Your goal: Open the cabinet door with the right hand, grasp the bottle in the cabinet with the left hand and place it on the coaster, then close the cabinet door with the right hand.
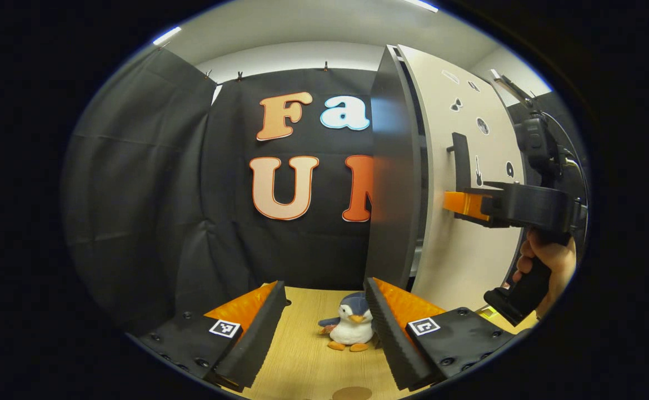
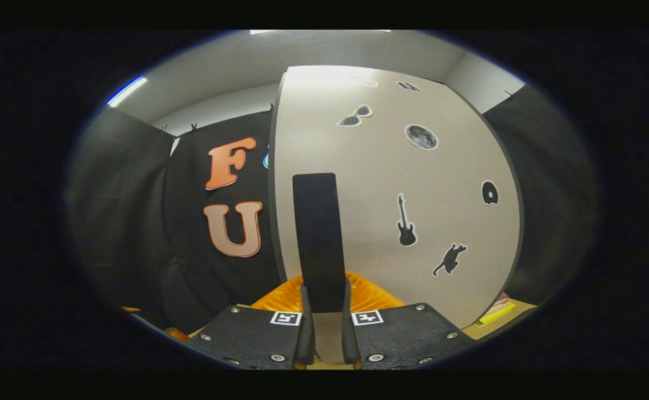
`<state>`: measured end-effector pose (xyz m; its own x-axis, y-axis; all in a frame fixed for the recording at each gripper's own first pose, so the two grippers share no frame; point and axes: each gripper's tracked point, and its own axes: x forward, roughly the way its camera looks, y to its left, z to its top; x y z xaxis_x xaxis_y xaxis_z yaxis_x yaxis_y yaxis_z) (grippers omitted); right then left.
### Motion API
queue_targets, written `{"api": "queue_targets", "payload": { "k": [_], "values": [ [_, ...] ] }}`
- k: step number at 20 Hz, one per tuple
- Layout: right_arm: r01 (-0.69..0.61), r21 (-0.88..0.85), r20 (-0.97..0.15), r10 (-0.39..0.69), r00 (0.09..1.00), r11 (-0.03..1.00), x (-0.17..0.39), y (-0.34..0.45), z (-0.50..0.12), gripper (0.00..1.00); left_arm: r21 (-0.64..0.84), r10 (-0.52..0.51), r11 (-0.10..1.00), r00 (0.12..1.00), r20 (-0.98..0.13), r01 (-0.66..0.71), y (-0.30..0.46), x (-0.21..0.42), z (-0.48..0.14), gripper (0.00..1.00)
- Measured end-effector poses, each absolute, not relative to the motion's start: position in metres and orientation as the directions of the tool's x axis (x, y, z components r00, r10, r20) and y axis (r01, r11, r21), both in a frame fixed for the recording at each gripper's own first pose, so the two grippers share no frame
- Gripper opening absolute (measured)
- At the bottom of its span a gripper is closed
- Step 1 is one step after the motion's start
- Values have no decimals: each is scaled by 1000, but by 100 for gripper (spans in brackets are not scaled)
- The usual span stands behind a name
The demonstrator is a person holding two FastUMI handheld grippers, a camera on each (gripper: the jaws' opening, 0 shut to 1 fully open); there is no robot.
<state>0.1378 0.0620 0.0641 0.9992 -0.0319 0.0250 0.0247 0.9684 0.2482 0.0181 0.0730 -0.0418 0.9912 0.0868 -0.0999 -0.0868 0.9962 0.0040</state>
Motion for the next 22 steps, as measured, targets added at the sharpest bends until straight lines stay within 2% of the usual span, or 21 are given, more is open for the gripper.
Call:
{"api": "queue_targets", "payload": {
  "k": [1,6,9,10,16,17,22],
  "values": [
    [23,254,26,-31,999,967,132,62,66,16,10,87,996,991,-98,-86,74,19,-42,94],
    [-3,241,51,-10,999,971,96,53,72,18,18,69,998,994,-89,-68,68,13,-36,94],
    [-20,268,41,10,999,963,52,27,61,16,24,24,999,996,-88,-22,52,8,-39,94],
    [-20,265,40,10,999,964,37,20,58,18,25,5,1000,996,-85,-3,45,8,-38,94],
    [-11,285,26,4,1000,959,-13,-7,55,18,6,-114,993,991,-64,115,2,29,-31,94],
    [-13,284,25,6,1000,959,-14,-7,56,21,3,-129,992,990,-57,130,-5,31,-28,94],
    [-52,314,22,48,999,948,-24,-16,57,18,0,-154,988,988,-30,154,-29,36,-22,94]
  ]
}}
